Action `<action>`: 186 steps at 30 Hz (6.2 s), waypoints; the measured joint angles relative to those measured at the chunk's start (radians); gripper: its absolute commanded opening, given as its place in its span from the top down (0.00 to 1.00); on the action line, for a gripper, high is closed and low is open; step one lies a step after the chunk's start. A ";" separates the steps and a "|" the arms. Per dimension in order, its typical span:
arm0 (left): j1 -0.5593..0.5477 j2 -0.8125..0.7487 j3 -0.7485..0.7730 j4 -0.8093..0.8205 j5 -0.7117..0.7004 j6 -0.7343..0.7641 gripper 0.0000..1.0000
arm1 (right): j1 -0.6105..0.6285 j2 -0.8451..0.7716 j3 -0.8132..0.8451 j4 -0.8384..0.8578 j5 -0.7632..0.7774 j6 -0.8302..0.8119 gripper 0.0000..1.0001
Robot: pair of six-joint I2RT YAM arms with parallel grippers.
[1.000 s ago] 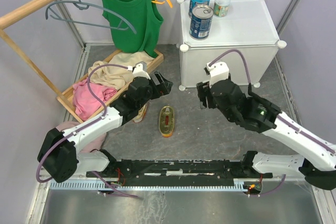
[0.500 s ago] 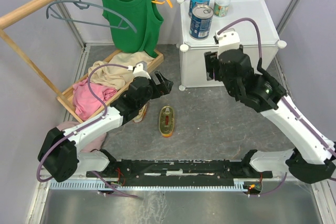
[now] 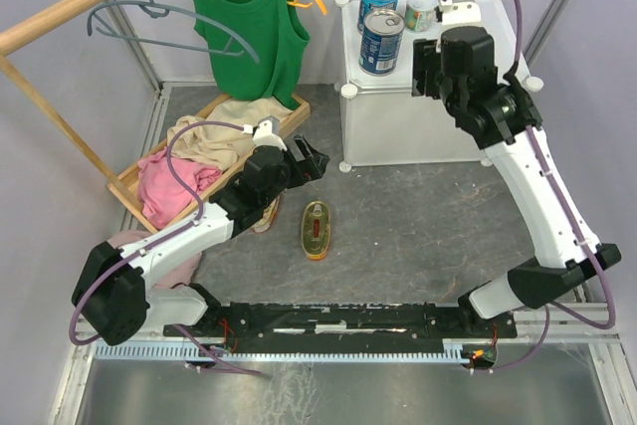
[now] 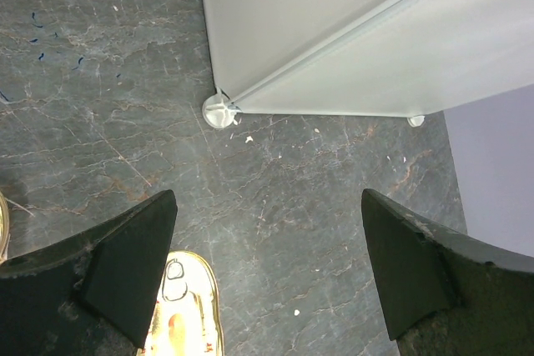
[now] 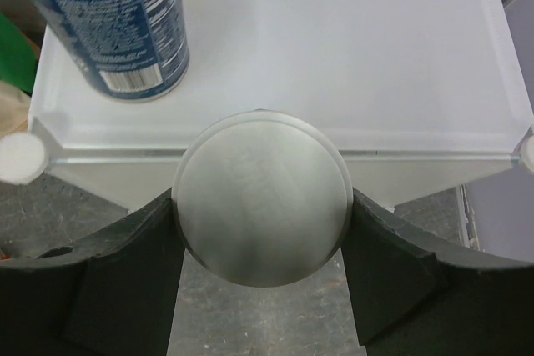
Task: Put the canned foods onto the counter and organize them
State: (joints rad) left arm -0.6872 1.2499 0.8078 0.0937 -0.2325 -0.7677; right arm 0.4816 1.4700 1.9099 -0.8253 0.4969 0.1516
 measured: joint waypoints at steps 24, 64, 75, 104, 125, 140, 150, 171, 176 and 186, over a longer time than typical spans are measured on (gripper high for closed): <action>-0.006 0.039 -0.001 0.035 0.003 0.000 0.03 | -0.230 0.425 0.476 -0.079 -0.238 0.027 0.99; -0.021 0.050 -0.001 0.035 0.005 0.000 0.03 | -0.247 0.574 0.634 -0.170 -0.269 0.042 0.99; -0.021 0.050 -0.001 0.035 0.005 0.000 0.03 | -0.247 0.593 0.640 -0.148 -0.269 0.043 0.93; -0.021 0.083 0.000 0.035 0.005 0.000 0.03 | -0.248 0.625 0.645 -0.089 -0.257 0.045 0.21; -0.021 0.063 0.000 0.035 0.001 0.000 0.03 | -0.250 0.615 0.563 -0.085 -0.260 0.060 0.10; -0.021 0.035 -0.001 0.035 -0.002 0.000 0.03 | -0.250 0.504 0.456 -0.056 -0.260 0.062 0.10; -0.021 -0.015 -0.022 0.035 -0.014 0.000 0.02 | -0.245 0.368 0.288 -0.011 -0.257 0.072 0.10; -0.021 -0.164 -0.121 0.011 -0.098 0.001 0.01 | 0.060 -0.100 -0.203 0.130 -0.136 0.082 0.12; -0.021 -0.189 -0.147 0.005 -0.134 0.001 0.01 | 0.179 -0.156 -0.393 0.177 -0.105 0.103 0.12; -0.014 -0.252 -0.182 0.005 -0.192 0.001 0.01 | 0.397 -0.164 -0.763 0.310 -0.077 0.244 0.12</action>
State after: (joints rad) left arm -0.7013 0.9977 0.6258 0.0986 -0.4240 -0.7666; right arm 0.8787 1.3064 1.1465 -0.5152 0.4198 0.3954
